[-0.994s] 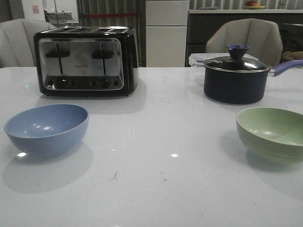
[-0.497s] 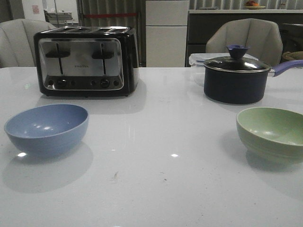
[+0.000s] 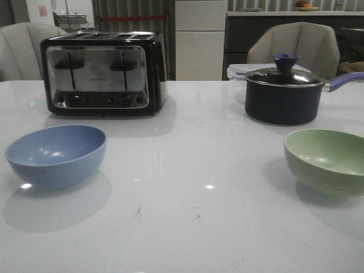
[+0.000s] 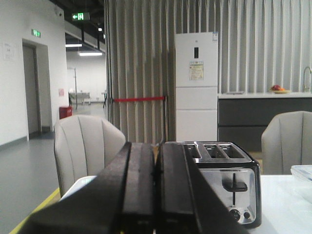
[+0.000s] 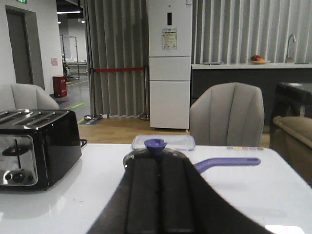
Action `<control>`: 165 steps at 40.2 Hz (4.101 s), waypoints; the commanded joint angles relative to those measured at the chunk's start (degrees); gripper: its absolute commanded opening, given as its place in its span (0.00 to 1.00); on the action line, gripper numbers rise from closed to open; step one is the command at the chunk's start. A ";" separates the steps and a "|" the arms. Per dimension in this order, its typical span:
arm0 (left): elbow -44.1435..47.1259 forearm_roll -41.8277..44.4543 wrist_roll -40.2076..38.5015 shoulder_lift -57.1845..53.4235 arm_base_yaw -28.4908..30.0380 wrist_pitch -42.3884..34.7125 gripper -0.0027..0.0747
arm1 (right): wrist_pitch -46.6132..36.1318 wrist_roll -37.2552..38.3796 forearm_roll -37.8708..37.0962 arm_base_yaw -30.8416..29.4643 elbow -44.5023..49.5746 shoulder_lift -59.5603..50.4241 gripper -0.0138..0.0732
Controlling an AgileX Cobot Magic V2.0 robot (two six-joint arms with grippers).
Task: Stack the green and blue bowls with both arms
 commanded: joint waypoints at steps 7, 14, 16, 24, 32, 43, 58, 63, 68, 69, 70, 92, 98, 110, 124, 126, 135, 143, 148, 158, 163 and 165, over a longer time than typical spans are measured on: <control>-16.88 -0.07 -0.46 12.74 -0.06 13.27 0.15 | 8.04 -0.08 -2.01 -0.10 -14.84 12.44 0.22; -18.37 -0.17 -0.46 19.10 -0.06 18.13 0.15 | 14.16 -0.08 -2.05 -0.10 -16.94 21.72 0.22; -17.72 -0.17 -0.46 20.42 -0.06 18.84 0.15 | 15.29 -0.08 -2.05 -0.10 -16.88 24.25 0.22; -14.81 -0.17 -0.46 25.00 -0.06 20.44 0.15 | 17.49 -0.08 -2.05 -0.10 -16.88 34.53 0.22; -13.01 -0.17 -0.46 28.04 -0.06 19.75 0.15 | 18.41 -0.08 -2.05 -0.10 -16.88 42.04 0.22; -12.35 -0.06 -0.36 30.34 -0.06 20.61 0.43 | 19.45 -0.08 -2.05 -0.10 -16.88 49.36 0.53; -12.35 -0.06 -0.36 32.20 -0.06 20.61 0.80 | 19.89 1.84 -1.31 -5.46 -22.88 61.53 0.85; -12.35 -0.06 -0.36 32.20 -0.06 20.61 0.76 | 23.09 1.84 -1.17 -6.45 -28.14 68.45 0.85; -12.35 -0.06 -0.36 32.20 -0.06 20.61 0.74 | 27.21 1.46 0.52 -6.45 -33.03 75.57 0.85; -12.35 -0.06 -0.36 32.20 -0.06 20.61 0.74 | 27.99 1.04 1.00 -6.45 -33.86 77.27 0.85; -12.35 -0.06 -0.36 32.20 -0.06 20.61 0.74 | 28.47 0.38 1.81 -6.45 -34.94 78.51 0.85; -12.35 -0.06 -0.36 32.20 -0.06 20.50 0.74 | 31.06 -7.25 8.48 -6.45 -45.72 97.73 0.55; -12.35 -0.06 -0.36 32.20 -0.06 20.50 0.74 | 31.34 -7.25 8.48 -6.45 -45.72 97.31 0.36; -12.35 -0.06 -0.36 32.20 -0.06 20.28 0.74 | 34.05 -8.14 8.61 -1.81 -47.43 91.52 0.28; -12.35 -0.06 -0.36 32.20 -0.06 20.28 0.74 | 37.58 -8.14 9.21 17.27 -58.46 93.61 0.29; -12.35 -0.06 -0.36 32.20 -0.06 20.28 0.74 | 37.58 -8.09 9.21 19.71 -59.87 94.99 0.29; -12.35 -0.06 -0.36 32.20 -0.06 20.28 0.74 | 37.33 -8.09 9.21 25.66 -63.76 101.61 0.29; -12.35 -0.06 -0.36 32.20 -0.06 20.28 0.74 | 36.24 -8.09 9.54 26.08 -65.07 106.73 0.29; -12.35 -0.06 -0.36 32.20 -0.06 20.28 0.74 | 36.37 -8.09 9.65 26.08 -65.07 108.12 0.32; -12.35 -0.06 -0.36 32.20 -0.06 20.28 0.74 | 36.03 -8.09 8.86 26.08 -65.07 108.07 0.67; -12.35 -0.06 -0.36 32.20 -0.06 20.28 0.74 | 35.92 -8.83 8.36 26.08 -64.95 105.04 0.68; -12.35 -0.06 -0.36 32.20 -0.06 20.28 0.74 | 34.70 -9.74 8.36 26.15 -63.86 102.35 0.68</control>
